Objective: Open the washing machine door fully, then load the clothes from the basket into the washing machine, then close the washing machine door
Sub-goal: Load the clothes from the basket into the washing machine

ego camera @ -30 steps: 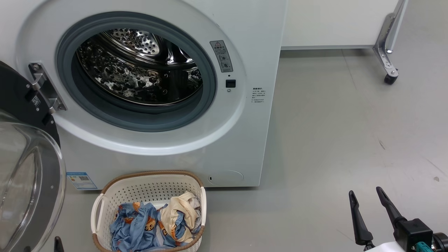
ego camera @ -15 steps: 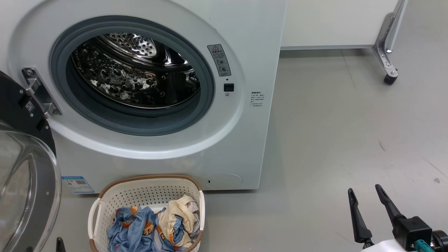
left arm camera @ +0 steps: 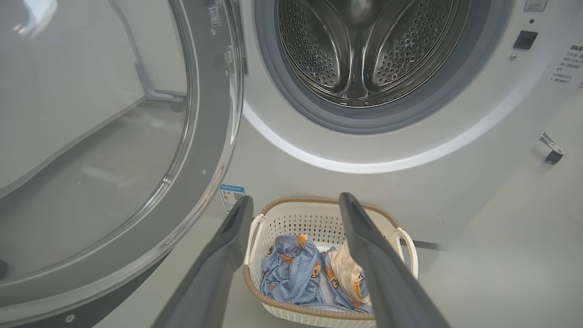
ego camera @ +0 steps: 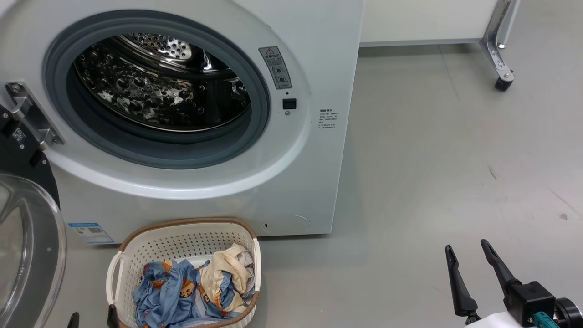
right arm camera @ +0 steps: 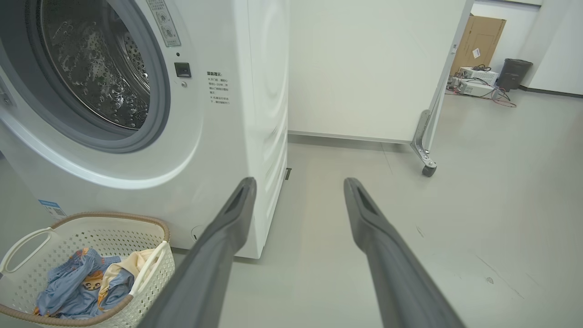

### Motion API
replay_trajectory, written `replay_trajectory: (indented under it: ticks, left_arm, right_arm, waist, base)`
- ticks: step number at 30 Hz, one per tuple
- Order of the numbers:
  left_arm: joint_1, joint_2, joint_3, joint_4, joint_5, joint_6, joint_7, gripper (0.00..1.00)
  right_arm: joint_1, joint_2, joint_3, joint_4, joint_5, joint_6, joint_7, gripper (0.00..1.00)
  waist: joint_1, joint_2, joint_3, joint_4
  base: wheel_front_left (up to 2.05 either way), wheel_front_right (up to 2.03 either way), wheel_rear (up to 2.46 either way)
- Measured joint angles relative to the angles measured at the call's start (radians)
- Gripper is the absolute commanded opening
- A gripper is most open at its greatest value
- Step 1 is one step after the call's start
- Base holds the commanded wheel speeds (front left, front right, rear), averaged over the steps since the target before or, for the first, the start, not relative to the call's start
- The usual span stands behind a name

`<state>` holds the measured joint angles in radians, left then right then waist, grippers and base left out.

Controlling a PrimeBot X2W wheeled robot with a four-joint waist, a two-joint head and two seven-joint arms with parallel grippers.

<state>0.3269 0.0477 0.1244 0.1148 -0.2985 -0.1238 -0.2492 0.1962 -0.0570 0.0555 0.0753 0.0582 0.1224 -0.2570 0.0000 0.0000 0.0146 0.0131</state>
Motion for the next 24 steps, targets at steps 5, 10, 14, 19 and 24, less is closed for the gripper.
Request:
replay_trajectory:
  ticks: [5, 10, 14, 19, 24]
  left_arm:
    - [-0.048, 0.000, -0.053, 0.016, -0.016, 0.000, 0.026, 1.00]
    - [-0.117, 0.009, -0.122, 0.059, -0.074, 0.000, 0.114, 1.00]
    - [-0.169, 0.036, -0.173, 0.081, -0.137, 0.000, 0.174, 1.00]
    - [-0.247, 0.088, -0.205, 0.112, -0.223, 0.000, 0.243, 1.00]
    - [-0.311, 0.129, -0.247, 0.135, -0.304, 0.000, 0.305, 1.00]
  right_arm:
    - [-0.006, 0.001, 0.016, -0.011, 0.000, 0.000, 0.000, 1.00]
    - [-0.027, 0.003, 0.030, -0.018, -0.004, 0.000, 0.000, 1.00]
    - [-0.047, 0.007, 0.044, -0.027, -0.007, 0.000, 0.000, 1.00]
    - [-0.075, 0.011, 0.053, -0.040, -0.008, -0.001, 0.000, 1.00]
    - [-0.107, 0.013, 0.060, -0.054, -0.009, -0.011, 0.000, 1.00]
  waist:
    - [0.0000, 0.0000, 0.046, -0.011]
    - [0.0000, 0.0000, 0.106, -0.026]
    - [0.0000, 0.0000, 0.158, -0.042]
    - [0.0000, 0.0000, 0.239, -0.069]
    - [0.0000, 0.0000, 0.309, -0.095]
  base:
    - [0.00, 0.00, 0.00]
    - [0.00, 0.00, 0.00]
    - [0.00, 0.00, 0.00]
    - [0.00, 0.00, 0.00]
    - [0.00, 0.00, 0.00]
